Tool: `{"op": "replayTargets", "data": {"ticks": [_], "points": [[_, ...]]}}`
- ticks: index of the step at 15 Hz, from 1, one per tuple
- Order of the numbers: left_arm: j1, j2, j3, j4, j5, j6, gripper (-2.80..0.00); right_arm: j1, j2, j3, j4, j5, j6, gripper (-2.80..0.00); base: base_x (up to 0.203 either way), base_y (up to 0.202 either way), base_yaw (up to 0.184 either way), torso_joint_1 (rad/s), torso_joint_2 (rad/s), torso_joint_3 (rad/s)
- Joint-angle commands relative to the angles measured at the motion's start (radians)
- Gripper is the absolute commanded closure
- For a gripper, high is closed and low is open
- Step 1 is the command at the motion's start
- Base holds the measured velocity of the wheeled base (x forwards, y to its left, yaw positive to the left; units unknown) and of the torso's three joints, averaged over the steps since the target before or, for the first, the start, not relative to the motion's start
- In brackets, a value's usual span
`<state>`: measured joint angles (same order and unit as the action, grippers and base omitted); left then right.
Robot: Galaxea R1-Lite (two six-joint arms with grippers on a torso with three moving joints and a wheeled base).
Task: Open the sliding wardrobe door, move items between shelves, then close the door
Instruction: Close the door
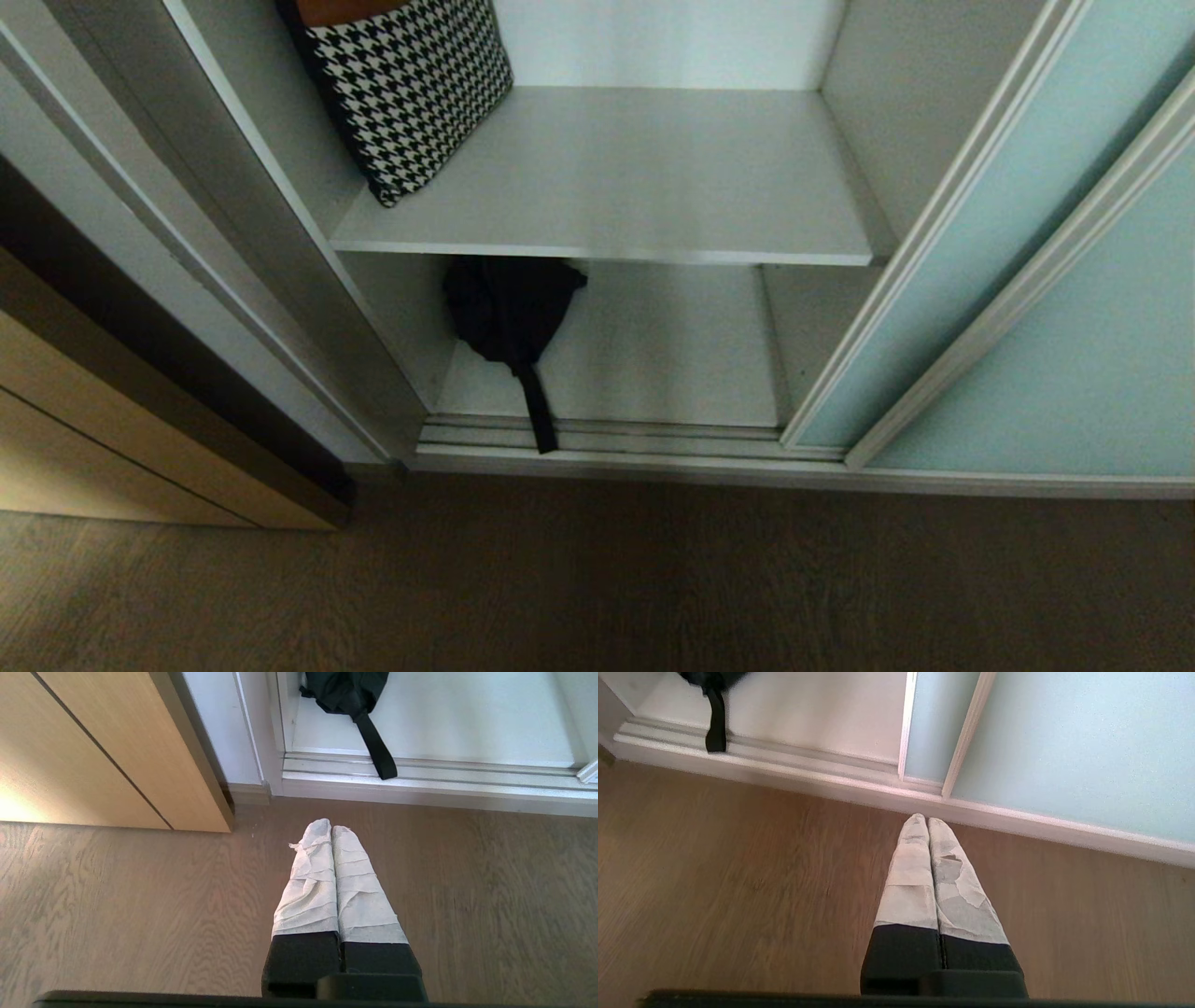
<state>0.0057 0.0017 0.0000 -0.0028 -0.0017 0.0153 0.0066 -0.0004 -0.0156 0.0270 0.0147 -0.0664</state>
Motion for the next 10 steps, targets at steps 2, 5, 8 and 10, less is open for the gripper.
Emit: {"op": "replayTargets", "data": {"ticks": [2,5,8,10], "points": [[0.000,0.001,0.000,0.000,0.000,0.000,0.00,0.000,0.016,-0.195,0.088,0.001,0.020,0.00,0.000,0.000,0.000,0.000,0.00,0.000],[0.000,0.001,0.000,0.000,0.000,0.000,0.00,0.001,0.138,-0.517,0.220,-0.001,0.064,0.00,0.000,0.000,0.000,0.000,0.00,0.000],[0.000,0.001,0.000,0.000,0.000,0.000,0.00,0.004,0.345,-0.763,0.292,0.001,0.113,0.00,0.000,0.000,0.000,0.000,0.00,0.000],[0.000,0.001,0.000,0.000,0.000,0.000,0.00,0.019,0.458,-0.929,0.339,0.012,0.187,0.00,0.000,0.000,0.000,0.000,0.00,0.000]]}}
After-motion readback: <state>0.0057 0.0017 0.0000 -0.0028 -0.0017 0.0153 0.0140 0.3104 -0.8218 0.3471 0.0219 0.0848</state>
